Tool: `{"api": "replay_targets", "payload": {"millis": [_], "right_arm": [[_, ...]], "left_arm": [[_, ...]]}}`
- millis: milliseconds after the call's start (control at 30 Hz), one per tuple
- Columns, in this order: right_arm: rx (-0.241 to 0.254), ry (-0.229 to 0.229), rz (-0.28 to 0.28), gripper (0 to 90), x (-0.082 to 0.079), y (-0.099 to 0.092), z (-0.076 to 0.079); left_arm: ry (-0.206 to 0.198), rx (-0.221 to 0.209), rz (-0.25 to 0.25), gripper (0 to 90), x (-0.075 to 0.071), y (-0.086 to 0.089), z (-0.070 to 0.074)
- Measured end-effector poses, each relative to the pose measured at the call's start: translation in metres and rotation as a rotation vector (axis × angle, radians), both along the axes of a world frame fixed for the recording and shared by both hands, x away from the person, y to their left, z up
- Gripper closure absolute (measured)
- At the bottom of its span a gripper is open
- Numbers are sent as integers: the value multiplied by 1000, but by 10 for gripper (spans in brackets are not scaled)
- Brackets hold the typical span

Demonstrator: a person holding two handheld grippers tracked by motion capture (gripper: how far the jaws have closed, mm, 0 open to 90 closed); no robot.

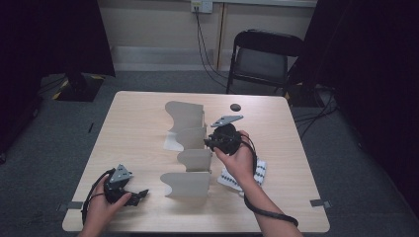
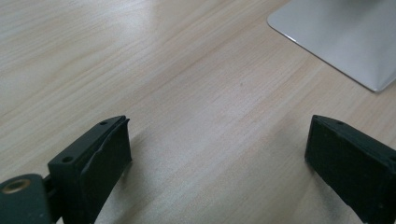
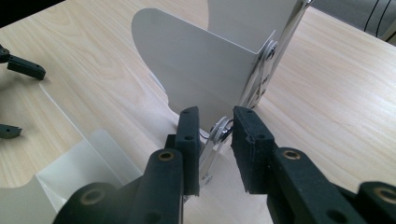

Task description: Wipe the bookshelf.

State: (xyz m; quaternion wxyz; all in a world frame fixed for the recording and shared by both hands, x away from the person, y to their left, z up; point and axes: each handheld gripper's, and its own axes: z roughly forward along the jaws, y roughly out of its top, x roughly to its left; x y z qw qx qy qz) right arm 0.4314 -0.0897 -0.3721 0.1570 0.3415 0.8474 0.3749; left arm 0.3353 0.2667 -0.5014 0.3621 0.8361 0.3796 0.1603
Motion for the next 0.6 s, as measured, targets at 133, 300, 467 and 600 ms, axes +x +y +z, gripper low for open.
{"api": "replay_targets", "payload": {"millis": [133, 300, 467, 600], "right_arm": [[4, 0, -1, 746, 1, -3, 0], [7, -2, -5, 775, 2, -4, 1], [20, 2, -21, 805, 3, -8, 1], [34, 3, -28, 811, 3, -9, 0]], "left_arm": [[0, 0, 1, 62, 0, 0, 0], [0, -4, 3, 62, 0, -1, 0], [0, -4, 3, 61, 0, -1, 0], [0, -4, 2, 61, 0, -1, 0]]}}
